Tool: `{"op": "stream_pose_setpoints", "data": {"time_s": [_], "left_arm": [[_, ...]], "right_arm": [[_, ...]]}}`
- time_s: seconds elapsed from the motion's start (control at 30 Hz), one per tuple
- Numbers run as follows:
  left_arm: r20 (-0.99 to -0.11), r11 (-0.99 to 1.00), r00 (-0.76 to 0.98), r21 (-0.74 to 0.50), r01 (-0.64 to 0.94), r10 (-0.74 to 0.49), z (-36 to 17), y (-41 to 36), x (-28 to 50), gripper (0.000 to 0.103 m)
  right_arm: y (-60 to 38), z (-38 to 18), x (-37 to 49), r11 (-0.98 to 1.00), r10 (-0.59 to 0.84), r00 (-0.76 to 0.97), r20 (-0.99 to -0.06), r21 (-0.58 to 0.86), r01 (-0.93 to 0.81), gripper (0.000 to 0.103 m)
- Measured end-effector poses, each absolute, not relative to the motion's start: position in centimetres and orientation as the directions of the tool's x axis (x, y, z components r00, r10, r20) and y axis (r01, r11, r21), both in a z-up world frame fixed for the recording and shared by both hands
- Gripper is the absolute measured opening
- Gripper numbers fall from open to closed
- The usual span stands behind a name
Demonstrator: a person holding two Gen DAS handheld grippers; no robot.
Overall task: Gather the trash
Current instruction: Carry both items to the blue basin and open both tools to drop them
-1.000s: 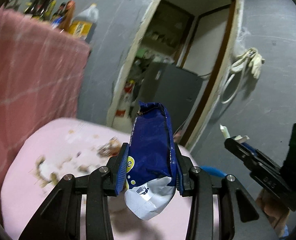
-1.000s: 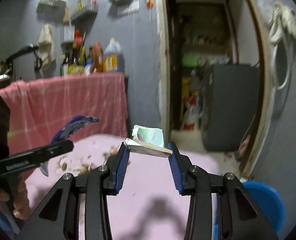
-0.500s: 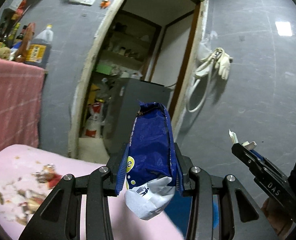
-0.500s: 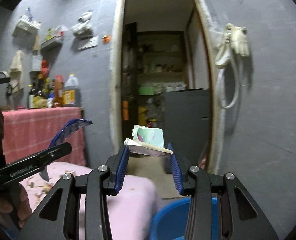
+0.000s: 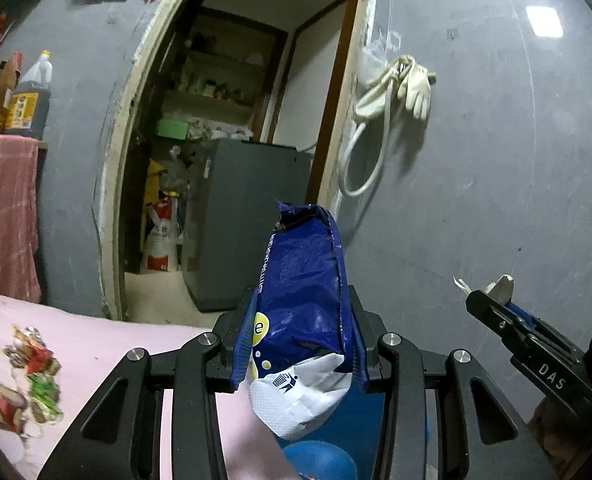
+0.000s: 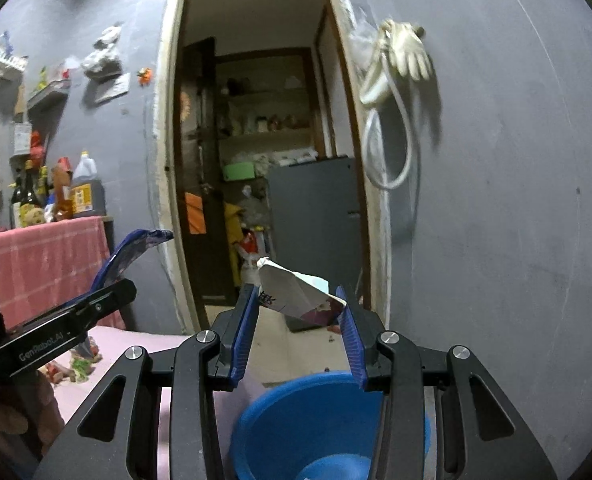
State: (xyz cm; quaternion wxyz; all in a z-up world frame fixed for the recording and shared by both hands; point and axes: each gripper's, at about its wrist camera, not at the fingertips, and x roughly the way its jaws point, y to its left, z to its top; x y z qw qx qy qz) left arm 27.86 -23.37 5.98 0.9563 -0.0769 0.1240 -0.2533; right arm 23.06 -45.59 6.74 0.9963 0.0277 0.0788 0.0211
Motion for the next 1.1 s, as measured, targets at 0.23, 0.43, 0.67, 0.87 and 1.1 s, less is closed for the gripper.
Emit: {"op": "stream_pose_setpoints", "data": {"time_s": [0.23, 0.43, 0.67, 0.87, 1.1], "left_arm": [[-0.306, 0.852, 0.797, -0.237, 0.466, -0.521, 3.2, -26.2, 30.8, 0.035], [-0.382, 0.843, 0.752, -0.27, 0.465, -0.537, 1.1, -27.1, 32.3, 0.036], [-0.453, 0.833, 0.7, -0.304, 0.461, -0.553, -0.4, -27.7, 33.6, 0.036], [-0.469, 0.831, 0.686, -0.311, 0.461, -0.556, -0.9, -27.8, 33.9, 0.042], [-0.455, 0.832, 0.696, -0.324, 0.451, -0.555, -0.5, -27.0, 33.5, 0.052]], "right_arm": [[-48.5, 3.7, 25.4, 0.988, 0.041, 0.968, -0.249, 0.153, -0.002, 0.038], [-49.8, 2.2, 26.0, 0.98, 0.038, 0.953, -0.3, 0.198, 0.023, 0.039], [-50.5, 1.7, 26.2, 0.974, 0.035, 0.944, -0.328, 0.224, 0.042, 0.044], [-50.6, 2.1, 26.0, 0.972, 0.031, 0.948, -0.316, 0.229, 0.044, 0.047], [-50.5, 2.4, 25.7, 0.974, 0.024, 0.953, -0.301, 0.224, 0.047, 0.053]]}}
